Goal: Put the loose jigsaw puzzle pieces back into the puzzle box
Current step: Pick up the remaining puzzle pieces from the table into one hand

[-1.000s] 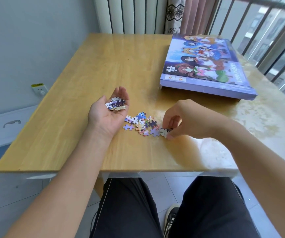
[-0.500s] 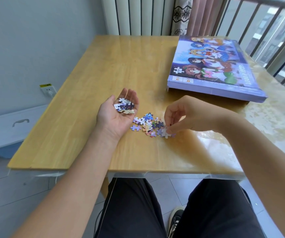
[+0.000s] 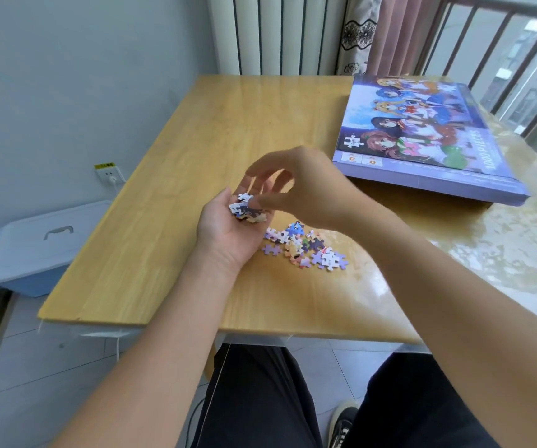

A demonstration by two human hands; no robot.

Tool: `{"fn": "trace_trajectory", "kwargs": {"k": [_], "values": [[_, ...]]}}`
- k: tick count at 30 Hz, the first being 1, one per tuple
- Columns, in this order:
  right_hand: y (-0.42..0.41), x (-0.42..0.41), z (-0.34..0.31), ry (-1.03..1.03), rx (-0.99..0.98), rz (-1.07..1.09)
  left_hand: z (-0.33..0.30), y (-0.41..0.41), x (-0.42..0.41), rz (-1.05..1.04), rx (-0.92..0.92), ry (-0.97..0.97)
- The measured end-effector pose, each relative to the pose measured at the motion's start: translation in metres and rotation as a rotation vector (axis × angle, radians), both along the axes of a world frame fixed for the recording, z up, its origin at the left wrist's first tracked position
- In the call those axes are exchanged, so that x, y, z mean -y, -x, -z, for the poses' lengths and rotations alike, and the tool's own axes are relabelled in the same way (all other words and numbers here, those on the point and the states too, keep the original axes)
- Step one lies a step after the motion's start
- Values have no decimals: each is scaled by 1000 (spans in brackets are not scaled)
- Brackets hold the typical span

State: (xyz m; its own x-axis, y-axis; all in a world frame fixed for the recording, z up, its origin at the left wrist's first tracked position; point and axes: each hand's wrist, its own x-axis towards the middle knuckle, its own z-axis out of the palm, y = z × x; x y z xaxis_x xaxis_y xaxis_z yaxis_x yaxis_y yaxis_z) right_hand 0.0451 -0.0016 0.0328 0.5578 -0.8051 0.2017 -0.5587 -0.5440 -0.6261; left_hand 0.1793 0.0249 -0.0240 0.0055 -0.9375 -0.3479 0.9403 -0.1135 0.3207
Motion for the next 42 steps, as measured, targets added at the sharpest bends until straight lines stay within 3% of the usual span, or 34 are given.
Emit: {"fn": "trace_trajectory", "kwargs": {"k": [2,6,8,17,25,30,32,35,37,39,42], "values": [[18,1,-2,9,4,32,0,-4,3,-74,-72,12],[45,-4,13,-100,-449,15,0,-6,8,-161,-162,14],[43,-9,25,-102,-509,-23,0,-6,9,-176,-172,7],[27,-6,26,-116,-421,-84,2,-7,7,-133,-125,10],[30,-9,29,48,-354,-21,1,-5,6,-102,-108,-8],[35,-2,20,41,-246,82,1,-4,6,-97,-84,-14],[35,5,11,-59,-94,118,2,-5,7,-94,-70,-18],[17,14,-2,-262,291,141,3,-3,8,-83,-14,-23],[-1,16,-8,-381,385,99,3,-2,7,-64,15,-6],[-15,17,-7,-376,224,71,5,-3,6,-58,11,6],[-17,15,-2,-89,-50,102,5,-3,6,-70,53,-19]]}}
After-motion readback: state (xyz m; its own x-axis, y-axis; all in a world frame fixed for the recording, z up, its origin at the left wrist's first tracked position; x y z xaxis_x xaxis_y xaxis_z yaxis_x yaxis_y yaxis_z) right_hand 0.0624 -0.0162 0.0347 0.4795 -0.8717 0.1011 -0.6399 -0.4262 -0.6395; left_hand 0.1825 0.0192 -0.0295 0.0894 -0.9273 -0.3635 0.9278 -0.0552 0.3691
